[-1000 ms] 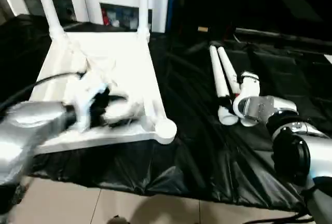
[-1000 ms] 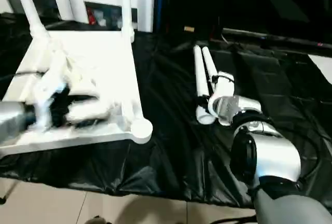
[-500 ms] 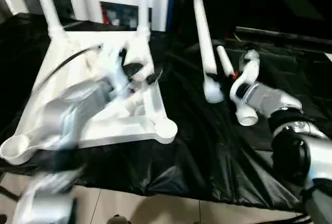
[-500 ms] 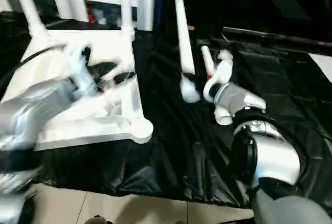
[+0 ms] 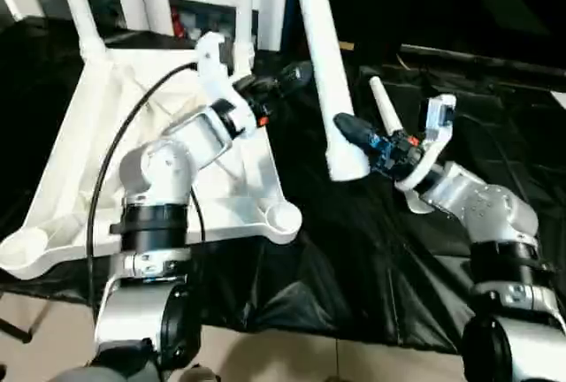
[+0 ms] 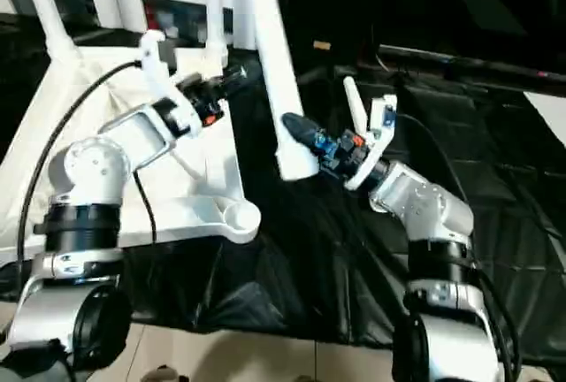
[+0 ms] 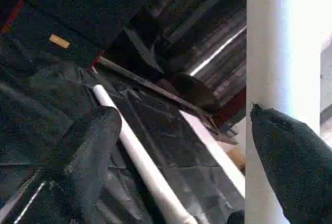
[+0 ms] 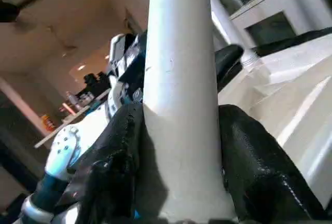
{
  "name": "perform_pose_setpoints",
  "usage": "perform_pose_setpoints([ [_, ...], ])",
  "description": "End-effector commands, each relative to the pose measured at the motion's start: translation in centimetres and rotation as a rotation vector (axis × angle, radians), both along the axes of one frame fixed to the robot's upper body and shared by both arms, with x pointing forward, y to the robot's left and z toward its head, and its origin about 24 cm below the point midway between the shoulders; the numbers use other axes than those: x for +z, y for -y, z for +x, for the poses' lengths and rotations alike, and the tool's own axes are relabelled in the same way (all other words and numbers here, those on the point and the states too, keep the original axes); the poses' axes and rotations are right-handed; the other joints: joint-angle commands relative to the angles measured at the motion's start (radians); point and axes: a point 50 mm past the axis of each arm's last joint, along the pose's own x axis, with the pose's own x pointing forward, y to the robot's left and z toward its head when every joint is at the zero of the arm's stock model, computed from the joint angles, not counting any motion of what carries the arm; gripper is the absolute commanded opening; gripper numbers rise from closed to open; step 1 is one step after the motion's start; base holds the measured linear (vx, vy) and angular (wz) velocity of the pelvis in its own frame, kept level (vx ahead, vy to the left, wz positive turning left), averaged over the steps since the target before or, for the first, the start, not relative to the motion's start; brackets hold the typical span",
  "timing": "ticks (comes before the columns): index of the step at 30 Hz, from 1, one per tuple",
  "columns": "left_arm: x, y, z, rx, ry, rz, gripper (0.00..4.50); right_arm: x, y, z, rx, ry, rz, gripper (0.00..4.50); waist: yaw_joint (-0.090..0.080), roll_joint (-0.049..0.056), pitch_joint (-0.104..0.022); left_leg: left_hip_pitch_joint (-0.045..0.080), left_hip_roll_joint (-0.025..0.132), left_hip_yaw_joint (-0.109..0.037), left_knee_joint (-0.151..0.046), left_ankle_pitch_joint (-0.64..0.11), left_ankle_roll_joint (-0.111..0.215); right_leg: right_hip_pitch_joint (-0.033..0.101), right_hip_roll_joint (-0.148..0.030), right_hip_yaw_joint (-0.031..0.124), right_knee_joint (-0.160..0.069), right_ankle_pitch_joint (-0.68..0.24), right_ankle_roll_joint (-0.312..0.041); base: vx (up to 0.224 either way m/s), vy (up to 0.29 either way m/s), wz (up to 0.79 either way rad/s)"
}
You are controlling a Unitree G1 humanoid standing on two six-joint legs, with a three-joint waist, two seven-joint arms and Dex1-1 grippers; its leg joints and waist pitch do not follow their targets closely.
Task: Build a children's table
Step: Pick table leg
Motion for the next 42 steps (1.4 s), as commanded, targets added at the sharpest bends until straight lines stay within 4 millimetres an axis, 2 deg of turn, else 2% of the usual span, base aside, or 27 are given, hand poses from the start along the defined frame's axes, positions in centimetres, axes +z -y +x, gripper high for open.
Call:
perform_pose_setpoints([
  [1,1.0,1.1,-0.3,-0.059,0.029,-0.021,4.50,0.4,-0.5,-0.4,0.037,0.027,-0.019,1.88,0.004,-0.003,-0.075,0.011,0.006,0.019,-0.073,-0.016,0.041,0.066,-0.055,0.020,-0.066,0.060,-0.277,0.000,0.000,0.00],
  [4,1.3,1.5,-0.5,-0.084,0.033,-0.041,4.50,0.6,-0.8,-1.0,0.043,0.030,-0.041,1.88,0.009,-0.005,-0.074,0.012,0.006,0.019,-0.072,0.006,0.043,0.066,-0.055,0.022,-0.066,0.083,-0.265,0.000,0.000,0.00],
  [16,2.0,1.3,-1.1,-0.095,0.054,-0.138,4.50,1.3,-2.5,-0.7,-0.035,0.048,-0.132,1.87,0.005,-0.008,-0.071,0.010,0.002,0.020,-0.078,-0.005,0.012,0.066,-0.054,0.023,-0.071,0.044,-0.236,0.000,0.000,0.00],
  [25,2.5,1.1,-1.6,-0.150,0.047,-0.262,4.50,2.4,-2.3,-0.5,-0.073,0.072,-0.162,1.87,0.005,-0.011,-0.070,0.008,-0.001,0.021,-0.081,-0.013,0.008,0.069,-0.050,0.025,-0.075,0.044,-0.219,0.000,0.000,0.00],
  [27,2.5,1.2,-1.7,-0.157,0.052,-0.256,4.50,2.4,-2.3,-0.5,-0.072,0.077,-0.173,1.87,0.004,-0.010,-0.070,0.009,0.000,0.021,-0.081,-0.008,0.009,0.069,-0.050,0.024,-0.074,0.047,-0.214,0.000,0.000,0.00],
  [29,2.1,1.7,-1.9,-0.157,0.061,-0.164,4.50,2.6,-2.7,-0.8,-0.062,0.112,-0.240,1.87,0.005,-0.009,-0.071,0.010,0.002,0.020,-0.081,-0.001,0.011,0.070,-0.050,0.024,-0.073,0.059,-0.211,0.000,0.000,0.00],
  [30,1.8,2.0,-1.9,-0.147,0.055,-0.105,4.50,2.6,-2.9,-0.9,-0.060,0.131,-0.281,1.87,0.003,-0.013,-0.070,0.008,0.001,0.021,-0.081,0.008,0.012,0.069,-0.047,0.023,-0.073,0.067,-0.204,0.000,0.000,0.00],
  [34,0.9,2.5,-1.5,-0.088,0.025,0.027,4.50,2.6,-4.2,-0.9,-0.092,0.177,-0.401,1.86,0.001,-0.010,-0.070,0.009,0.001,0.020,-0.081,0.010,0.004,0.068,-0.048,0.024,-0.074,0.054,-0.180,0.000,0.000,0.00],
  [35,0.9,2.6,-1.4,-0.063,0.027,0.041,4.22,2.6,-4.6,-0.7,-0.120,0.188,-0.438,1.86,0.000,-0.007,-0.070,0.010,0.003,0.018,-0.083,0.009,-0.008,0.067,-0.051,0.025,-0.074,0.047,-0.177,0.000,0.000,0.00],
  [39,1.8,2.2,-0.5,0.072,0.020,0.038,4.12,2.1,-6.3,0.2,-0.280,0.232,-0.610,1.86,-0.004,-0.008,-0.070,0.011,0.001,0.019,-0.083,-0.010,-0.032,0.066,-0.049,0.026,-0.075,0.039,-0.178,0.000,0.000,0.00],
  [40,1.8,2.2,-0.4,0.085,0.018,0.036,3.82,2.0,-6.5,0.2,-0.293,0.245,-0.633,1.86,-0.004,-0.007,-0.070,0.011,0.001,0.019,-0.083,-0.007,-0.037,0.066,-0.050,0.026,-0.074,0.042,-0.176,0.000,0.000,0.00],
  [42,2.0,1.9,-0.1,0.155,0.005,0.029,3.75,2.1,-7.5,0.1,-0.314,0.261,-0.645,1.86,-0.006,-0.007,-0.070,0.011,-0.001,0.019,-0.083,-0.014,-0.041,0.067,-0.047,0.027,-0.074,0.052,-0.170,0.000,0.000,0.00],
])
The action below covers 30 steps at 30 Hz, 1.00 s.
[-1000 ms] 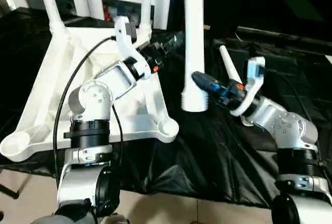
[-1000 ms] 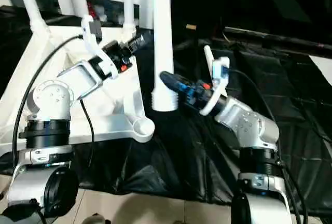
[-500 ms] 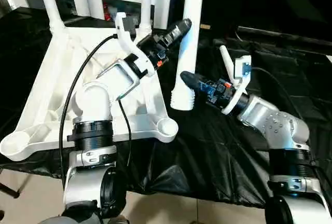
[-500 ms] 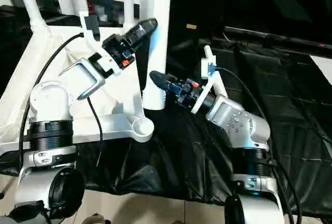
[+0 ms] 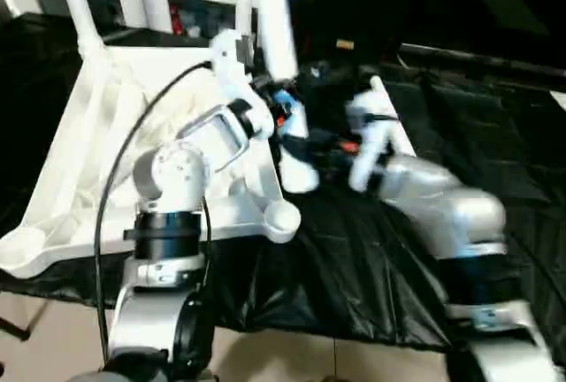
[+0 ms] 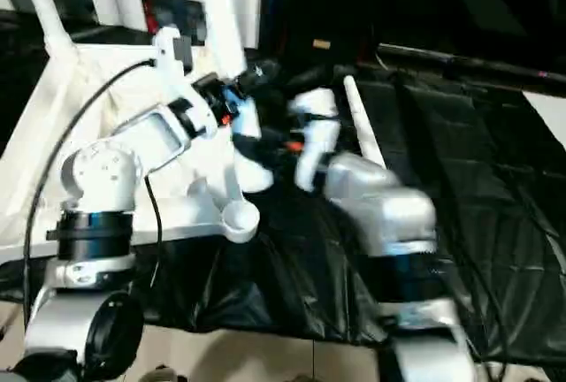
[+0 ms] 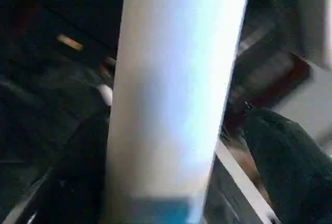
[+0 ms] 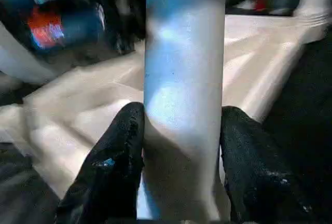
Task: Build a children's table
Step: Pick table leg
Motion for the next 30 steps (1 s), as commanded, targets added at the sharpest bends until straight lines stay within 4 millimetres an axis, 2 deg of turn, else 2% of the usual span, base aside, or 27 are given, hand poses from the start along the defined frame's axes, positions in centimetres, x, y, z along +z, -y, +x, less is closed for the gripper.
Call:
perform_pose_setpoints([
  [1,0.9,0.1,0.3,0.067,0.013,-0.001,3.75,0.9,-0.7,0.2,-0.051,0.061,-0.041,1.86,-0.003,-0.004,-0.073,0.007,0.001,0.018,-0.065,-0.024,-0.030,0.067,-0.047,0.027,-0.067,0.051,-0.172,0.000,0.000,0.00],
  [2,0.9,0.1,0.4,0.088,0.006,-0.014,3.74,0.9,-1.0,0.1,-0.060,0.055,-0.037,1.86,-0.003,-0.001,-0.073,0.007,0.001,0.018,-0.065,-0.019,-0.029,0.067,-0.046,0.027,-0.066,0.061,-0.169,0.000,0.000,0.00],
  [5,0.8,0.1,0.4,0.109,-0.002,-0.021,3.34,1.1,-1.7,0.0,-0.073,0.066,-0.040,1.86,-0.003,-0.004,-0.074,0.008,0.000,0.018,-0.065,-0.001,-0.026,0.067,-0.044,0.027,-0.063,0.100,-0.165,0.000,0.000,0.00],
  [7,0.7,0.2,0.3,0.121,-0.003,-0.014,3.35,1.0,-2.2,0.0,-0.091,0.075,-0.052,1.86,-0.002,-0.002,-0.073,0.009,0.000,0.018,-0.065,-0.007,-0.029,0.065,-0.044,0.027,-0.062,0.099,-0.161,0.000,0.000,0.00],
  [9,0.4,0.7,0.0,0.112,-0.009,-0.008,3.13,1.1,-2.6,0.1,-0.115,0.097,-0.065,1.86,-0.003,-0.005,-0.072,0.010,0.002,0.018,-0.066,-0.016,-0.037,0.063,-0.045,0.026,-0.063,0.089,-0.155,0.000,0.000,0.00],
  [11,0.3,0.9,-0.1,0.113,-0.013,-0.006,2.91,1.1,-2.7,0.1,-0.125,0.104,-0.066,1.86,-0.003,-0.005,-0.073,0.011,0.001,0.018,-0.066,-0.020,-0.040,0.065,-0.045,0.027,-0.063,0.089,-0.151,0.000,0.000,0.00],
  [14,-0.1,1.2,-0.3,0.127,-0.024,0.021,2.83,1.4,-2.9,0.4,-0.161,0.109,-0.061,1.86,-0.004,-0.006,-0.072,0.010,0.001,0.017,-0.066,-0.021,-0.040,0.064,-0.044,0.027,-0.063,0.094,-0.143,0.000,0.000,0.00],
  [16,-0.2,1.2,-0.3,0.138,-0.018,0.031,2.52,1.6,-2.9,0.5,-0.168,0.115,-0.056,1.86,-0.005,-0.004,-0.073,0.010,0.001,0.017,-0.065,-0.018,-0.040,0.064,-0.044,0.027,-0.061,0.105,-0.141,0.000,0.000,0.00],
  [22,0.0,0.7,0.0,0.161,0.024,0.054,2.23,2.1,-2.9,0.6,-0.192,0.137,-0.041,1.86,-0.006,-0.002,-0.073,0.010,0.000,0.017,-0.066,-0.030,-0.045,0.064,-0.043,0.028,-0.062,0.103,-0.130,0.000,0.000,0.00],
  [23,0.1,0.6,0.0,0.147,0.034,0.053,2.22,2.3,-2.9,0.7,-0.184,0.153,-0.029,1.86,-0.005,0.003,-0.073,0.011,0.000,0.016,-0.066,-0.037,-0.047,0.063,-0.043,0.027,-0.062,0.099,-0.130,0.000,0.000,0.00],
  [24,0.2,0.6,0.0,0.140,0.040,0.053,2.17,2.4,-2.9,0.7,-0.183,0.158,-0.025,1.86,-0.006,0.000,-0.074,0.012,0.000,0.017,-0.066,-0.037,-0.048,0.063,-0.043,0.027,-0.062,0.100,-0.131,0.000,0.000,0.00],
  [27,0.3,0.5,0.0,0.147,0.055,0.065,2.06,2.6,-2.9,0.7,-0.178,0.189,-0.012,1.86,-0.005,0.001,-0.074,0.011,0.001,0.017,-0.066,-0.044,-0.052,0.062,-0.044,0.027,-0.062,0.095,-0.137,0.000,0.000,0.00],
  [28,0.4,0.5,0.0,0.143,0.070,0.072,2.04,2.8,-2.9,0.6,-0.166,0.190,0.009,2.42,-0.006,0.001,-0.074,0.011,0.000,0.017,-0.066,-0.047,-0.052,0.062,-0.043,0.027,-0.063,0.093,-0.137,0.000,0.000,0.00],
  [30,0.8,0.5,-0.1,0.120,0.107,0.088,2.02,3.0,-2.6,0.5,-0.123,0.149,0.079,2.56,-0.005,0.002,-0.074,0.012,0.000,0.018,-0.067,-0.056,-0.045,0.062,-0.043,0.027,-0.062,0.089,-0.140,0.000,0.000,0.00],
])
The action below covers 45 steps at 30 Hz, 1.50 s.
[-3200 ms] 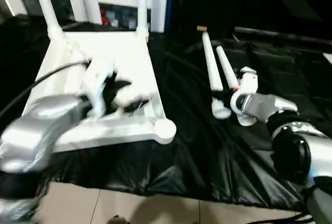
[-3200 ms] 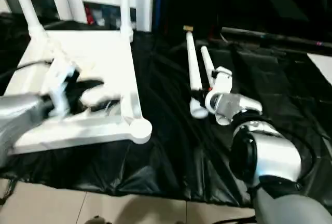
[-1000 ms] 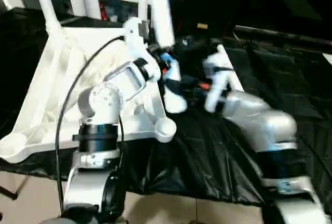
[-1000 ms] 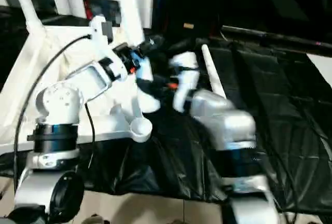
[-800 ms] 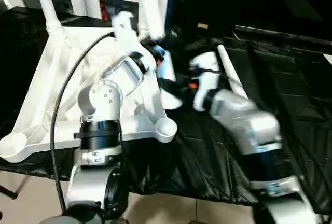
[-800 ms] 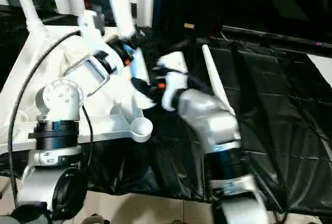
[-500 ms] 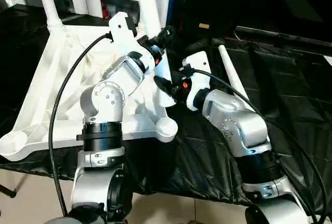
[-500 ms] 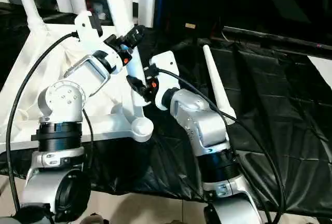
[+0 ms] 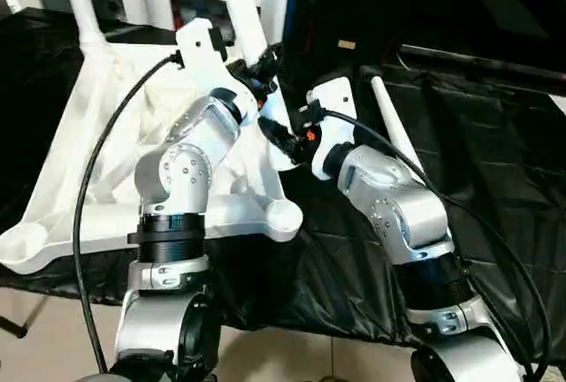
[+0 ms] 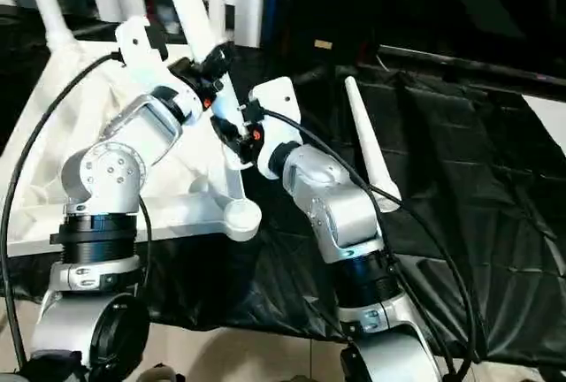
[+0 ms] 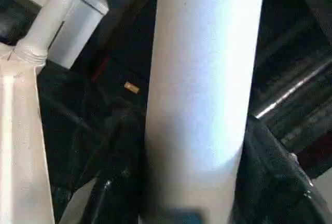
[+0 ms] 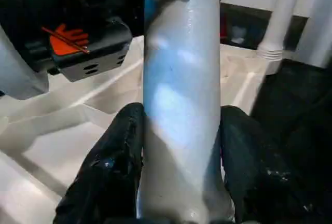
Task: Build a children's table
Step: Pick table leg
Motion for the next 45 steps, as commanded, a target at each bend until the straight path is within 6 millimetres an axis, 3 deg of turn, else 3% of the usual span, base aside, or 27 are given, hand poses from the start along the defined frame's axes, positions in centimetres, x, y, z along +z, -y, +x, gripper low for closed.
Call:
perform_pose_setpoints([
  [1,0.6,1.9,-0.4,-0.115,0.042,0.040,1.99,2.0,0.8,0.2,0.025,0.030,0.094,2.63,-0.005,0.010,-0.076,0.015,0.001,0.018,-0.066,-0.061,-0.037,0.061,-0.043,0.027,-0.057,0.080,-0.146,0.000,0.000,0.00],
  [7,1.6,1.5,-0.8,-0.256,0.121,0.092,1.91,2.9,3.7,0.0,0.221,-0.010,0.096,3.10,0.002,0.014,-0.077,0.014,-0.001,0.018,-0.064,-0.047,-0.024,0.067,-0.042,0.026,-0.056,0.098,-0.158,0.000,0.000,0.00],
  [8,1.8,1.3,-1.0,-0.301,0.132,0.093,1.91,3.1,4.8,-0.2,0.291,-0.023,0.080,3.22,0.000,0.012,-0.077,0.012,-0.002,0.020,-0.063,-0.047,-0.020,0.068,-0.041,0.026,-0.056,0.101,-0.165,0.000,0.000,0.00],
  [12,2.1,1.1,-1.1,-0.340,0.142,0.084,1.91,3.2,6.2,-0.3,0.352,-0.062,0.070,3.50,0.001,0.010,-0.080,0.009,-0.003,0.019,-0.060,-0.029,-0.009,0.073,-0.043,0.024,-0.055,0.105,-0.197,0.000,0.000,0.00],
  [16,2.5,0.9,-1.5,-0.432,0.169,0.092,1.91,3.4,7.8,0.0,0.403,-0.117,0.040,3.83,0.000,0.007,-0.079,0.010,0.000,0.021,-0.058,-0.033,0.003,0.069,-0.046,0.023,-0.057,0.065,-0.229,0.000,0.000,0.00],
  [20,2.6,1.3,-2.1,-0.503,0.194,0.118,1.91,3.1,7.9,0.3,0.412,-0.162,0.014,3.92,0.000,0.008,-0.079,0.012,0.002,0.022,-0.058,-0.044,-0.001,0.065,-0.047,0.022,-0.057,0.036,-0.239,0.000,0.000,0.00],
  [21,2.7,1.5,-2.4,-0.537,0.203,0.124,1.91,3.0,7.8,0.3,0.427,-0.177,0.002,3.92,0.000,-0.002,-0.078,0.010,0.003,0.024,-0.058,-0.040,0.000,0.066,-0.046,0.023,-0.058,0.039,-0.239,0.000,0.000,0.00],
  [24,2.7,2.1,-3.1,-0.607,0.220,0.137,1.91,2.8,7.4,0.2,0.477,-0.226,0.011,3.92,0.003,0.002,-0.080,0.011,0.004,0.023,-0.057,-0.028,0.007,0.066,-0.047,0.022,-0.054,0.045,-0.247,0.000,0.000,0.00],
  [25,2.7,2.3,-3.4,-0.635,0.223,0.129,1.91,2.7,7.2,0.2,0.503,-0.244,0.025,3.92,0.003,-0.003,-0.079,0.010,0.004,0.024,-0.057,-0.023,0.008,0.066,-0.047,0.022,-0.055,0.049,-0.246,0.000,0.000,0.00],
  [35,2.7,3.1,-4.0,-0.713,0.228,0.122,1.91,2.7,6.4,-0.2,0.600,-0.266,0.055,3.92,0.003,-0.004,-0.079,0.009,0.003,0.024,-0.057,-0.026,0.007,0.066,-0.047,0.022,-0.056,0.029,-0.235,0.000,0.000,0.00],
  [45,2.5,3.2,-4.2,-0.732,0.223,0.117,1.91,2.6,6.3,-0.2,0.614,-0.280,0.066,3.03,0.004,-0.005,-0.081,0.008,0.003,0.024,-0.056,-0.018,0.006,0.067,-0.047,0.022,-0.054,0.038,-0.236,0.000,0.000,0.00],
])
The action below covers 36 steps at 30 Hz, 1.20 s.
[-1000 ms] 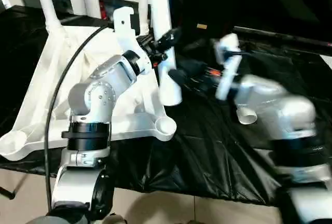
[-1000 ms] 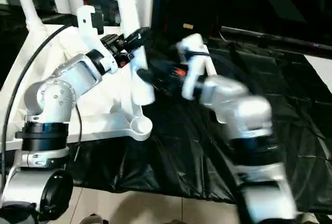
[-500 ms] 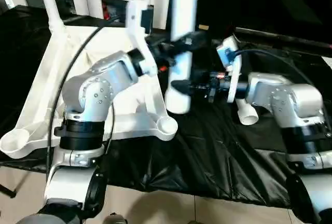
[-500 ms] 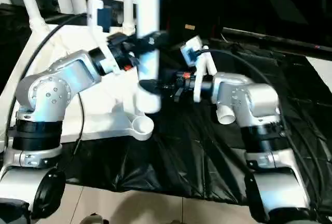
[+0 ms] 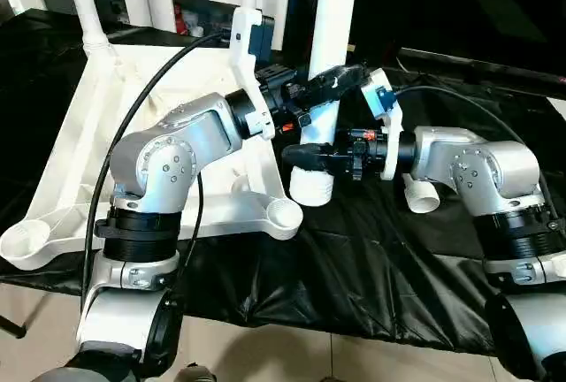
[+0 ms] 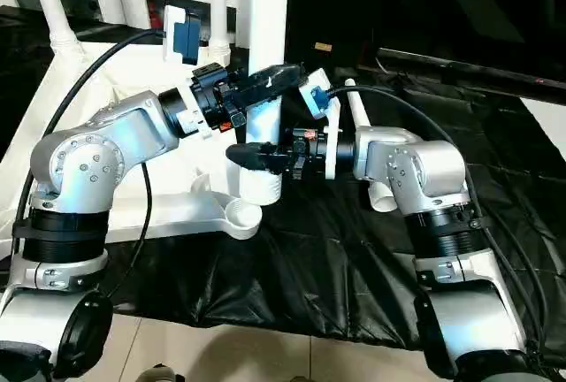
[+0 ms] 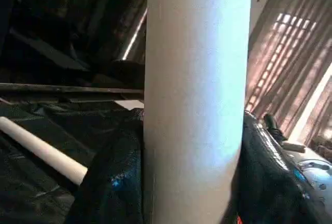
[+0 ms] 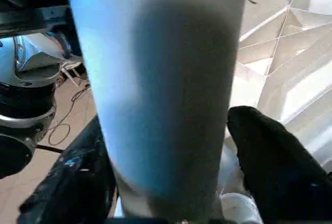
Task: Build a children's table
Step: Pick table leg, then insert table leg to table base
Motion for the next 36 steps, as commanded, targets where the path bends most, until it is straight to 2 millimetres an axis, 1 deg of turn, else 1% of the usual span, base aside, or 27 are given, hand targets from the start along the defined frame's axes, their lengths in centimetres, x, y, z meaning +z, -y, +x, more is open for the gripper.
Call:
perform_pose_setpoints([
  [1,0.3,0.6,-0.4,-0.044,0.014,0.006,1.91,0.6,0.1,0.2,0.000,0.006,0.010,2.93,0.001,-0.001,-0.079,0.008,0.002,0.023,-0.057,-0.021,0.003,0.066,-0.046,0.022,-0.056,0.032,-0.232,0.000,0.000,0.00],
  [2,0.3,0.6,-0.4,-0.044,0.014,0.006,1.91,0.6,0.1,0.2,-0.001,0.006,0.011,2.93,0.001,-0.001,-0.079,0.008,0.002,0.023,-0.057,-0.024,0.003,0.066,-0.047,0.021,-0.056,0.028,-0.231,0.000,0.000,0.00],
  [4,0.2,0.6,-0.4,-0.048,0.014,0.012,1.91,0.6,0.1,0.2,-0.001,0.005,0.012,2.70,0.001,-0.001,-0.079,0.008,0.003,0.023,-0.057,-0.026,0.002,0.066,-0.047,0.022,-0.056,0.025,-0.231,0.000,0.000,0.00],
  [5,0.2,0.6,-0.4,-0.048,0.013,0.012,1.91,0.6,0.1,0.2,-0.001,0.005,0.011,2.70,0.002,0.006,-0.080,0.008,0.003,0.022,-0.057,-0.025,0.001,0.066,-0.047,0.022,-0.055,0.027,-0.232,0.000,0.000,0.00],
  [6,0.2,0.6,-0.4,-0.050,0.014,0.016,1.91,0.6,0.1,0.2,-0.002,0.006,0.011,2.53,0.001,0.003,-0.080,0.008,0.002,0.022,-0.057,-0.026,0.000,0.066,-0.046,0.021,-0.056,0.031,-0.231,0.000,0.000,0.00],
  [8,0.2,0.6,-0.4,-0.052,0.013,0.016,1.91,0.5,0.1,0.2,-0.006,0.007,0.008,2.46,0.001,0.001,-0.080,0.008,0.002,0.022,-0.057,-0.025,0.000,0.066,-0.046,0.021,-0.056,0.035,-0.233,0.000,0.000,0.00],
  [10,0.2,0.6,-0.4,-0.052,0.013,0.017,1.91,0.4,0.0,0.3,-0.017,0.009,0.001,2.18,0.001,0.002,-0.080,0.008,0.003,0.022,-0.057,-0.023,-0.001,0.066,-0.046,0.021,-0.055,0.039,-0.235,0.000,0.000,0.00],
  [12,0.1,0.6,-0.5,-0.053,0.013,0.019,1.91,0.3,-0.1,0.3,-0.021,0.015,0.000,2.09,0.001,0.001,-0.080,0.008,0.002,0.022,-0.057,-0.026,-0.001,0.066,-0.046,0.021,-0.055,0.034,-0.233,0.000,0.000,0.00],
  [18,0.1,0.4,0.0,0.006,0.029,0.040,1.91,0.0,-0.3,0.3,-0.033,0.007,0.019,1.97,0.002,0.003,-0.080,0.009,0.003,0.022,-0.058,-0.025,-0.003,0.065,-0.046,0.021,-0.055,0.036,-0.233,0.000,0.000,0.00],
  [20,0.3,0.5,-0.3,-0.023,0.028,0.016,1.91,-0.1,-0.4,0.2,-0.036,0.008,0.030,1.95,0.002,0.003,-0.080,0.009,0.003,0.022,-0.058,-0.031,-0.005,0.066,-0.047,0.021,-0.056,0.028,-0.231,0.000,0.000,0.00],
  [21,0.5,0.6,-0.5,-0.039,0.033,0.007,2.25,-0.1,-0.4,0.2,-0.038,0.009,0.035,1.95,0.002,0.003,-0.080,0.008,0.002,0.022,-0.058,-0.029,-0.007,0.066,-0.047,0.021,-0.055,0.029,-0.231,0.000,0.000,0.00],
  [22,0.7,0.5,-0.5,-0.036,0.033,-0.012,2.25,-0.2,-0.5,0.2,-0.042,0.009,0.040,1.95,0.002,0.003,-0.080,0.009,0.003,0.022,-0.058,-0.029,-0.007,0.066,-0.047,0.021,-0.055,0.030,-0.232,0.000,0.000,0.00],
  [23,0.7,0.5,-0.5,-0.036,0.033,-0.015,2.46,-0.2,-0.5,0.2,-0.042,0.010,0.041,1.94,0.002,0.006,-0.080,0.009,0.003,0.022,-0.058,-0.031,-0.007,0.065,-0.047,0.021,-0.055,0.035,-0.233,0.000,0.000,0.00],
  [24,1.0,0.5,-0.4,-0.030,0.036,-0.039,2.62,-0.2,-0.5,0.2,-0.051,0.009,0.049,1.94,0.001,0.004,-0.080,0.009,0.002,0.022,-0.058,-0.032,-0.008,0.066,-0.046,0.021,-0.055,0.037,-0.235,0.000,0.000,0.00],
  [26,1.8,0.2,-0.5,-0.020,0.083,-0.098,2.78,-0.5,-0.6,0.4,-0.107,0.010,0.060,1.94,0.001,0.004,-0.079,0.008,0.002,0.022,-0.058,-0.033,-0.009,0.065,-0.048,0.022,-0.056,0.035,-0.237,0.000,0.000,0.00],
  [27,1.8,0.2,-0.5,-0.020,0.087,-0.101,2.88,-0.5,-0.6,0.4,-0.109,0.010,0.061,1.93,0.002,0.004,-0.079,0.009,0.003,0.022,-0.059,-0.038,-0.010,0.065,-0.049,0.022,-0.057,0.027,-0.236,0.000,0.000,0.00],
  [28,2.5,-0.3,-0.5,0.007,0.131,-0.162,2.88,-0.6,-0.6,0.6,-0.144,0.023,0.075,1.93,0.002,0.006,-0.080,0.009,0.003,0.022,-0.059,-0.040,-0.012,0.065,-0.048,0.022,-0.058,0.030,-0.236,0.000,0.000,0.00],
  [29,2.7,-0.4,-0.5,0.011,0.136,-0.173,2.92,-0.6,-0.6,0.6,-0.147,0.025,0.078,1.93,0.002,0.006,-0.080,0.008,0.003,0.022,-0.059,-0.040,-0.013,0.066,-0.048,0.022,-0.057,0.032,-0.237,0.000,0.000,0.00],
  [30,3.0,-0.9,-0.4,0.014,0.128,-0.229,2.94,-0.6,-0.7,0.6,-0.158,0.030,0.093,1.93,0.003,0.007,-0.080,0.009,0.002,0.022,-0.059,-0.042,-0.016,0.066,-0.047,0.021,-0.056,0.035,-0.238,0.000,0.000,0.00],
  [31,3.2,-1.7,-0.6,0.018,0.153,-0.245,2.94,-0.6,-0.7,0.7,-0.208,0.060,0.126,1.93,0.002,0.007,-0.079,0.008,0.000,0.022,-0.059,-0.045,-0.017,0.066,-0.046,0.022,-0.056,0.036,-0.239,0.000,0.000,0.00],
  [32,3.0,-1.9,-0.7,0.009,0.163,-0.229,2.94,-0.6,-0.7,0.8,-0.225,0.071,0.133,1.93,0.002,0.008,-0.080,0.009,0.002,0.022,-0.061,-0.047,-0.022,0.064,-0.048,0.022,-0.056,0.031,-0.237,0.000,0.000,0.00],
  [33,2.9,-2.0,-0.8,0.003,0.169,-0.217,2.94,-0.6,-0.7,0.8,-0.236,0.077,0.137,1.93,0.002,0.009,-0.080,0.010,0.002,0.022,-0.062,-0.046,-0.023,0.063,-0.046,0.020,-0.056,0.025,-0.232,0.000,0.000,0.00],
  [34,1.9,-2.6,-1.1,-0.016,0.206,-0.114,2.94,-1.1,-0.7,1.2,-0.336,0.097,0.127,1.93,0.002,0.008,-0.080,0.011,0.002,0.021,-0.062,-0.049,-0.024,0.063,-0.046,0.020,-0.055,0.023,-0.229,0.000,0.000,0.00],
  [35,1.8,-2.6,-1.2,-0.018,0.209,-0.102,2.94,-1.1,-0.6,1.3,-0.348,0.097,0.123,1.93,-0.001,0.012,-0.078,0.008,0.002,0.020,-0.066,-0.048,-0.030,0.060,-0.047,0.020,-0.056,-0.002,-0.213,0.000,0.000,0.00],
  [36,1.4,-2.8,-1.2,-0.023,0.215,-0.075,2.94,-1.3,-0.6,1.4,-0.376,0.099,0.113,1.93,-0.005,0.014,-0.077,0.013,0.002,0.022,-0.067,-0.064,-0.041,0.056,-0.045,0.020,-0.059,-0.035,-0.197,0.000,0.000,0.00],
])
